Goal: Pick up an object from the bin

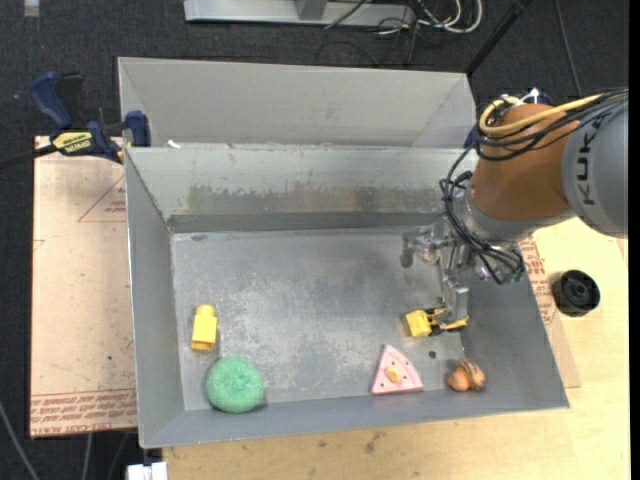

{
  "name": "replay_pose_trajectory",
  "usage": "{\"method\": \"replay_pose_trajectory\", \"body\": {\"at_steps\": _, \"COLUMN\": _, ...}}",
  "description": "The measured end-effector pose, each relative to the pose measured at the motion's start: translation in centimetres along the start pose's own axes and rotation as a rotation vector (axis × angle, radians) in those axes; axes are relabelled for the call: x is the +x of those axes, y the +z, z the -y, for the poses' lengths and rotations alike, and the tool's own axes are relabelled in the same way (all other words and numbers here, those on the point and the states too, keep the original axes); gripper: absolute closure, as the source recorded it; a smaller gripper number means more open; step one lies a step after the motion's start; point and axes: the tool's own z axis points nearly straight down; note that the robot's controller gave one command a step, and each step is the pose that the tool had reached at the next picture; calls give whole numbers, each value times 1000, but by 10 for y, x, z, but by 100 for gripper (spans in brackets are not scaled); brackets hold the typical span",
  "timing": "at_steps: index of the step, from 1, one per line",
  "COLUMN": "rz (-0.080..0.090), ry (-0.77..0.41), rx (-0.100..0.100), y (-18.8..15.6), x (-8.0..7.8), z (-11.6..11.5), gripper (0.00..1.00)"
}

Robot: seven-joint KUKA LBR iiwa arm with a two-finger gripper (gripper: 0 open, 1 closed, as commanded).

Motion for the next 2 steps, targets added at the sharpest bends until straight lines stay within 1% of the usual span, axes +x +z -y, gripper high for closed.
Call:
{"method": "replay_pose_trajectory", "body": {"at_steps": 1, "rz": -1, "ry": 13, "rx": -1, "y": 22, "x": 15, "z": 3, "gripper": 0}}
{"method": "replay_pose_trajectory", "body": {"at_steps": 2, "rz": 5, "ry": -62, "rx": -3, "y": 28, "x": 11, "z": 12, "gripper": 100}}
